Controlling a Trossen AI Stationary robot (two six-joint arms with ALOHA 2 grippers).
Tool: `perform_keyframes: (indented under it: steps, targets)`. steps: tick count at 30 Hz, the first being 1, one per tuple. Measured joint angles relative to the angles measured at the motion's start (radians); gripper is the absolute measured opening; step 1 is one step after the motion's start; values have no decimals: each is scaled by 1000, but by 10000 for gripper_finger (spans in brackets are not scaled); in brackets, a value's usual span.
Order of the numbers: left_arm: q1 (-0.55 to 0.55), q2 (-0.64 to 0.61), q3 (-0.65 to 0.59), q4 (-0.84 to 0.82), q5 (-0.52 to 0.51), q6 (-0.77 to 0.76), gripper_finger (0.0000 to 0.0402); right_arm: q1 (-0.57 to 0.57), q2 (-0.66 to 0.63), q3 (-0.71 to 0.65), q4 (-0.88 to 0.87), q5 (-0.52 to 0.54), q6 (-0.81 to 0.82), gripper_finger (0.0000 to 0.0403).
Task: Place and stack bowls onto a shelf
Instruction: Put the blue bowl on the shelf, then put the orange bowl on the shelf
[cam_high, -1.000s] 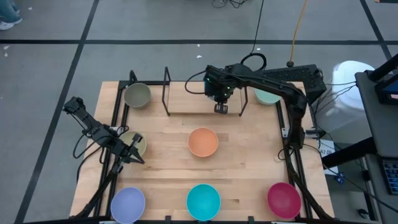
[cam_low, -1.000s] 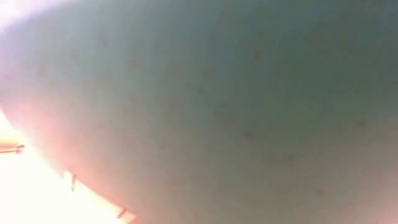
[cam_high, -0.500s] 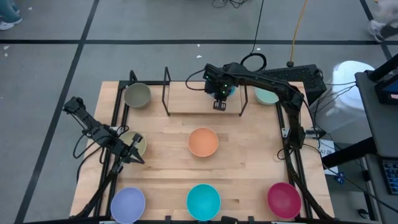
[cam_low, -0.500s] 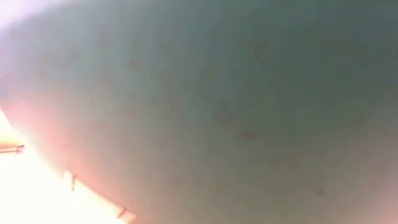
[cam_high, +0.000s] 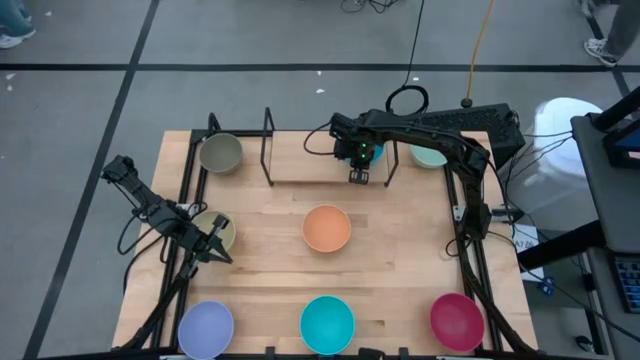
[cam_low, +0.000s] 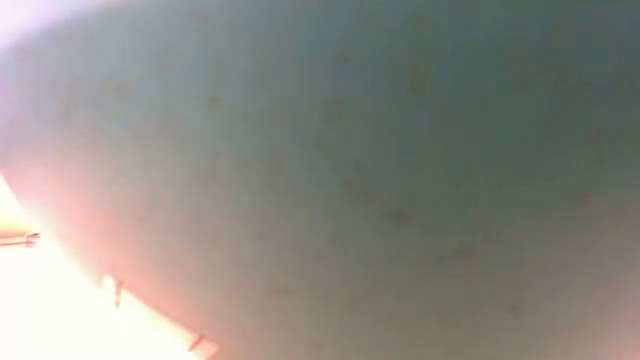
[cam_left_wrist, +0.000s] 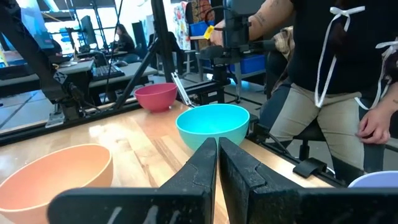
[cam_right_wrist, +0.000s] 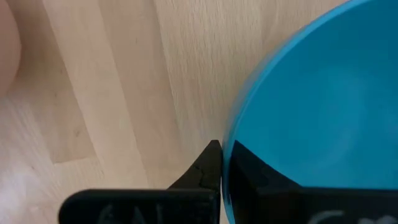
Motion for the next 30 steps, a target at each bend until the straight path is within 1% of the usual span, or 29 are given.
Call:
perform_keyframes:
  steps: [4,7,17,20,24,30]
  targets:
    - [0,0,0,0,0,0,24,0,0,0,-3,0,-3,2]
    - [0,0,0,0,0,0,24,0,0,-1,-9,-4,-3,15]
    - [0,0,0,0,0,0,24,37,1,-1,-22,-3,-103,95]
    - [0,0,0,0,0,0,24,50,1,-1,-22,-3,-109,112]
    - [0,0,0,0,0,0,24,60,-11,-1,-32,-3,-130,120]
    - [0,0,0,0,0,0,24,65,-74,-2,-34,0,-133,117]
